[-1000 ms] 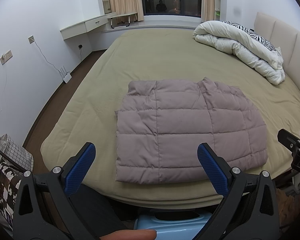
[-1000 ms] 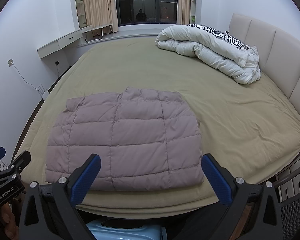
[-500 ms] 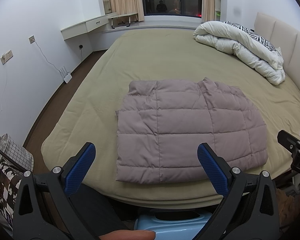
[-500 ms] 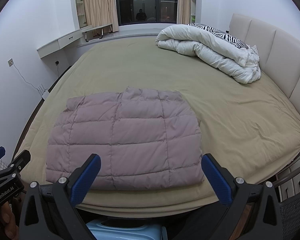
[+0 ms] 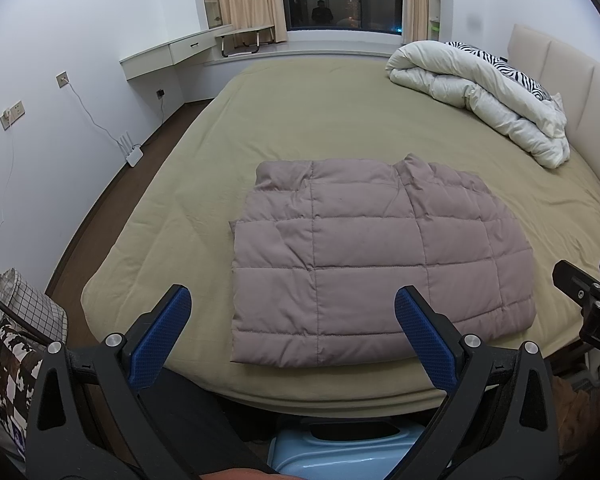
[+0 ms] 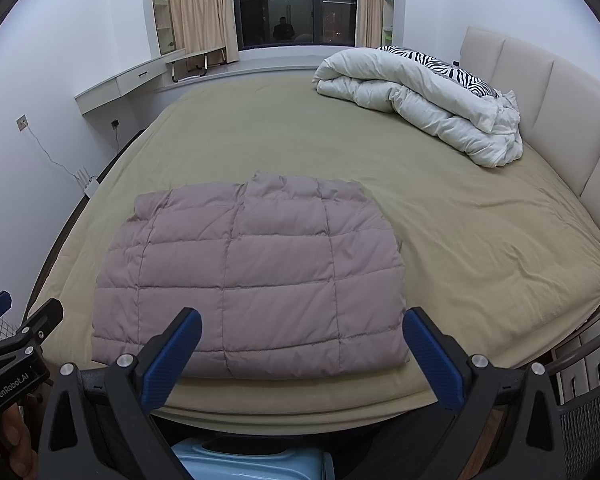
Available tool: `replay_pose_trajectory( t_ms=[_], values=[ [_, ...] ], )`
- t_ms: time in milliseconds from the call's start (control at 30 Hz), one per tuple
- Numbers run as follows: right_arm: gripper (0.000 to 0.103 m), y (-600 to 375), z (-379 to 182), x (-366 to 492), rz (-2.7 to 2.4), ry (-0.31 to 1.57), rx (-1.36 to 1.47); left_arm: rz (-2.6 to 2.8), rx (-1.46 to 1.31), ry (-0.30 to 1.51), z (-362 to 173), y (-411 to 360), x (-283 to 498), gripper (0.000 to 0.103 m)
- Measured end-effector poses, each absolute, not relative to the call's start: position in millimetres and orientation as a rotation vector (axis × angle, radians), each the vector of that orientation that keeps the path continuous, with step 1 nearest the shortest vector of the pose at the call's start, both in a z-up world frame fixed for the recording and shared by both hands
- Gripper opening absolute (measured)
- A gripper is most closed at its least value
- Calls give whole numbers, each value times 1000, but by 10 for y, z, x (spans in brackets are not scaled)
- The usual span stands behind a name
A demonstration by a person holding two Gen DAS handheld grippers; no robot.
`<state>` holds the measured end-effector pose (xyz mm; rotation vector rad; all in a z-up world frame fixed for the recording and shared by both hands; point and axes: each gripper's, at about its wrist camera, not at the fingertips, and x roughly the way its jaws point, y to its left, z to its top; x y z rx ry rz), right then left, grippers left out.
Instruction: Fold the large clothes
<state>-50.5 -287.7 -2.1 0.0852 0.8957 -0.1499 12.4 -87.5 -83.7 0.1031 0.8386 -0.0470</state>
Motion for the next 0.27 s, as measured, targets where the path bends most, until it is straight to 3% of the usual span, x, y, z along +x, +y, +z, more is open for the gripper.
replay_pose_trajectory(
  t_ms=[267],
  values=[
    [103, -2878, -16, -508, -150, 896, 85, -60, 118, 819, -829, -907, 99, 103]
  ],
)
